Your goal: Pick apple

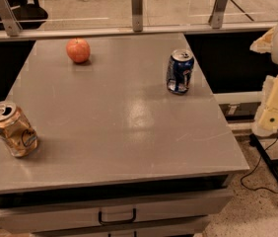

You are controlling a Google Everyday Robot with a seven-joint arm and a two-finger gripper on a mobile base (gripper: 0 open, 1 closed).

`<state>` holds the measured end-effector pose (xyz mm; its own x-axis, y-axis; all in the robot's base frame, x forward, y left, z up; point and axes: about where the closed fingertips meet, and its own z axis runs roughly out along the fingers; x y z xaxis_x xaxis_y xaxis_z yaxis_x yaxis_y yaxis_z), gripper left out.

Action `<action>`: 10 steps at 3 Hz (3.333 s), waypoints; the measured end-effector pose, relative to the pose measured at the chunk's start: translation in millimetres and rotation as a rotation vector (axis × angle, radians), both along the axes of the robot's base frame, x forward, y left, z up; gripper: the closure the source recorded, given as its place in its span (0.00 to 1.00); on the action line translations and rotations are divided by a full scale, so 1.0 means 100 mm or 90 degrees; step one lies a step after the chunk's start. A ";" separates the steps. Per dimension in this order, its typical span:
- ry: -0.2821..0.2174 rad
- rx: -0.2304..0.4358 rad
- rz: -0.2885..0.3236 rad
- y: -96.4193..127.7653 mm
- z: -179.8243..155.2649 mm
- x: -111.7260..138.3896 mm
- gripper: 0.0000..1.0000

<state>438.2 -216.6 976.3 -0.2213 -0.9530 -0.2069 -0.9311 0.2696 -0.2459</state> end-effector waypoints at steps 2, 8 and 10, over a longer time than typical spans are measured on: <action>-0.030 0.018 0.067 0.46 0.05 0.27 0.00; -0.151 0.254 0.160 3.21 0.02 2.16 0.00; -0.156 0.291 0.126 3.33 -0.09 2.32 0.00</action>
Offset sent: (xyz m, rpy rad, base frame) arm 0.0650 0.1159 0.0085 0.0714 -0.0985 0.2713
